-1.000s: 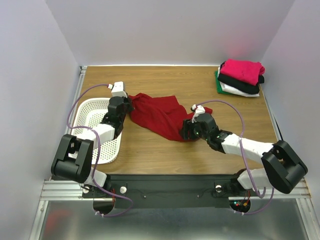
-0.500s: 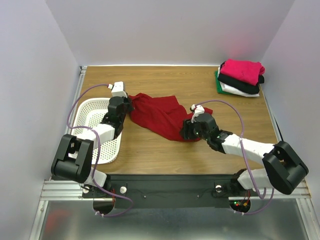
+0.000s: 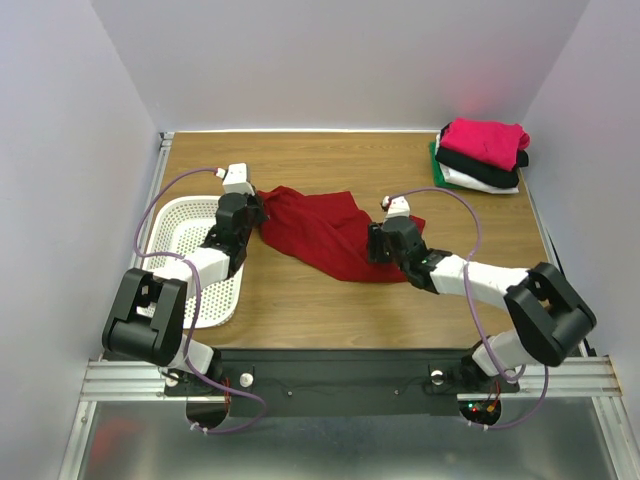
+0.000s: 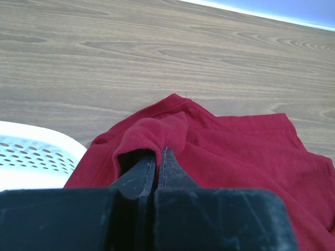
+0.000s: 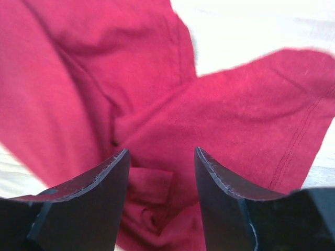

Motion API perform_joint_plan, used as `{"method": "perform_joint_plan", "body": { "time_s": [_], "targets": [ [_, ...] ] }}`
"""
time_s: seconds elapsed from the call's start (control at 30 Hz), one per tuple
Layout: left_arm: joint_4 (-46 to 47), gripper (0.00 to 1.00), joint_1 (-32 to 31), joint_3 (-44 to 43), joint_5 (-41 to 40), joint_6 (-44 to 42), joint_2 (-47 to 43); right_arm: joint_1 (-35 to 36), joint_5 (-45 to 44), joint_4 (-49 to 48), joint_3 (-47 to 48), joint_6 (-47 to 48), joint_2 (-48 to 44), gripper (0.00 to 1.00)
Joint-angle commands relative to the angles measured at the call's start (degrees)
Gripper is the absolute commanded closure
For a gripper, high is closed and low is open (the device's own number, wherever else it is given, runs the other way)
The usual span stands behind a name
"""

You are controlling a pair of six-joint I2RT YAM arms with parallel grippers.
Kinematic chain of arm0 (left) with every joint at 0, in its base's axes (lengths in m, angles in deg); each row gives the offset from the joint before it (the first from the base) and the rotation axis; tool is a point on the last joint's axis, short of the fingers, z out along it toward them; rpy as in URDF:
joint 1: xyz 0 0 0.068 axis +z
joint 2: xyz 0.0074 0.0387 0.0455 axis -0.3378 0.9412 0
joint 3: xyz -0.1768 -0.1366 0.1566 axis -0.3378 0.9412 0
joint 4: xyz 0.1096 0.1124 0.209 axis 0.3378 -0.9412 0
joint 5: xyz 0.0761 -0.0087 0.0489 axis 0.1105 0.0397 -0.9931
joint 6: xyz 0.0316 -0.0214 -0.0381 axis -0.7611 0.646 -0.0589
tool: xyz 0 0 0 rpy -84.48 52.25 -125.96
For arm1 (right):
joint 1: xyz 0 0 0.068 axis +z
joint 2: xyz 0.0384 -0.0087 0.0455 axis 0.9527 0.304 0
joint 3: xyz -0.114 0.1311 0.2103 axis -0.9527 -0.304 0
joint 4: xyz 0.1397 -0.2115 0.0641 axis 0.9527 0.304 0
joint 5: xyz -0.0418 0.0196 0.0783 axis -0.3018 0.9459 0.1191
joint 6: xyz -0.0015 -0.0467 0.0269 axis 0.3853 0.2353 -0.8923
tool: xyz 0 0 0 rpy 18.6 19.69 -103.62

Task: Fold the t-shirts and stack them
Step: Flatten the tshirt out

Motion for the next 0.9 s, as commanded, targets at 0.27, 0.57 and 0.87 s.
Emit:
{"method": "perform_joint_plan", "body": {
  "time_s": [0.27,0.57,0.87],
  "targets": [
    [3.23,1.0,0.36,-1.55,-0.76,-0.56,-0.1,-0.58,6.37,-1.6,0.07,-1.51,3.19,0.44],
    [3.14,1.0,0.36,-1.9,-0.85,-0.73,0.43,-0.67,8.75,-1.43,1.12,-1.16,5.82,0.49],
    [3.14,1.0,0.36,-1.72,-1.28,-0.65,0.25,-0.76,5.86,-0.9,1.91,-0.46,4.95,1.0]
  ]
}}
